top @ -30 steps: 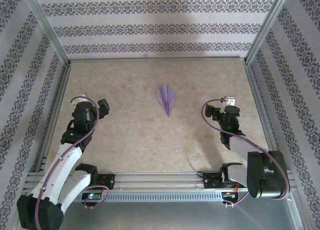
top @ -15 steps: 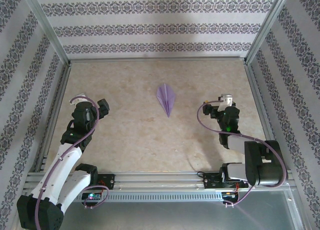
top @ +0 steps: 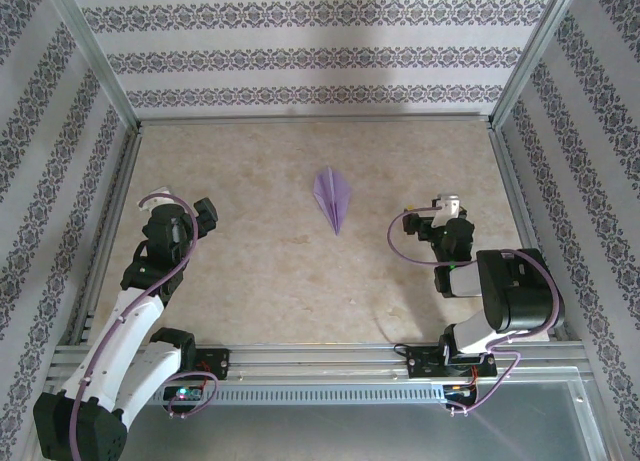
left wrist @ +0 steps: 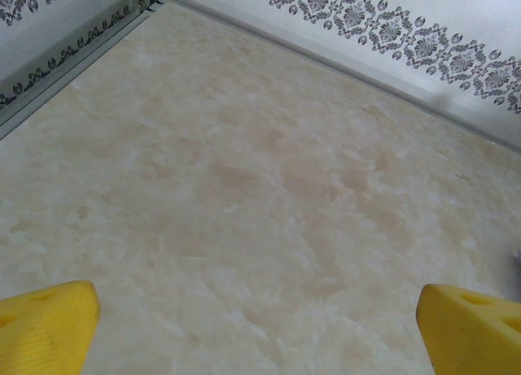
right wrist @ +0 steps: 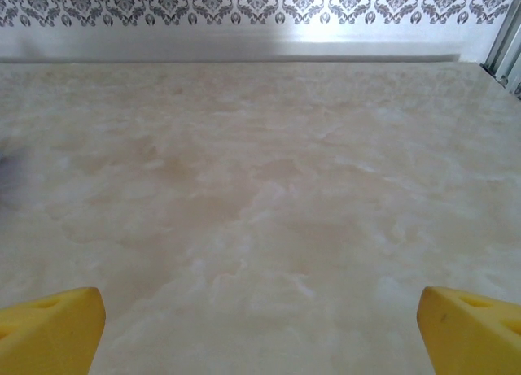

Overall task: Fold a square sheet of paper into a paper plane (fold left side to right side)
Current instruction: Reset both arms

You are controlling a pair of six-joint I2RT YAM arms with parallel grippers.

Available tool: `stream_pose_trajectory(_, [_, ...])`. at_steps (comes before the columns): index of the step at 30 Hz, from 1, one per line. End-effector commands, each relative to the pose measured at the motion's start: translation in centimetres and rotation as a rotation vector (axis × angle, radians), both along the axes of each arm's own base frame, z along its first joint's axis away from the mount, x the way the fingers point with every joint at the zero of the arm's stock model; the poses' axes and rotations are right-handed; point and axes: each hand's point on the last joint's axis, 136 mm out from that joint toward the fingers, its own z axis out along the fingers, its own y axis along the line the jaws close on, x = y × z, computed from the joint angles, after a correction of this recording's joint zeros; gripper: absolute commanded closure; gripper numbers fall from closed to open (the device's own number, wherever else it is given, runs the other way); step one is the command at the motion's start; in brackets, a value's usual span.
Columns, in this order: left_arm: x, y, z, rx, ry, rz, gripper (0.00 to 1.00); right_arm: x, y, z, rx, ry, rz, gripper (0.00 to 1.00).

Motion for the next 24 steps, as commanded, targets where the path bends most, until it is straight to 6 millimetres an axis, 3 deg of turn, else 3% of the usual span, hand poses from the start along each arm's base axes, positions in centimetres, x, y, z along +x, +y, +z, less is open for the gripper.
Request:
stream_pose_trajectory(1, [-0.3, 1.0, 0.3, 0.043, 0.007, 0.025, 0.00, 0.5, -0.7, 1.7, 0.017, -0.068, -0.022, 0.02])
stream_pose_trajectory(5, [-0.1, 1.0, 0.7, 0.058, 0.004, 0.023, 0.00, 2.2, -1.8, 1.1, 0.058, 0.007, -0.066, 0.02])
stream_pose_trajectory(17, [0.1, 1.3, 1.3, 0.128, 0.007, 0.008, 0.00, 2.2, -1.4, 0.8, 0.027, 0.028, -0.066, 0.02])
stream_pose_trajectory(24, [2.0, 0.9, 2.4, 0.219, -0.069, -0.046, 0.00, 2.2, -1.4, 0.7, 0.022, 0.030, -0.069, 0.02])
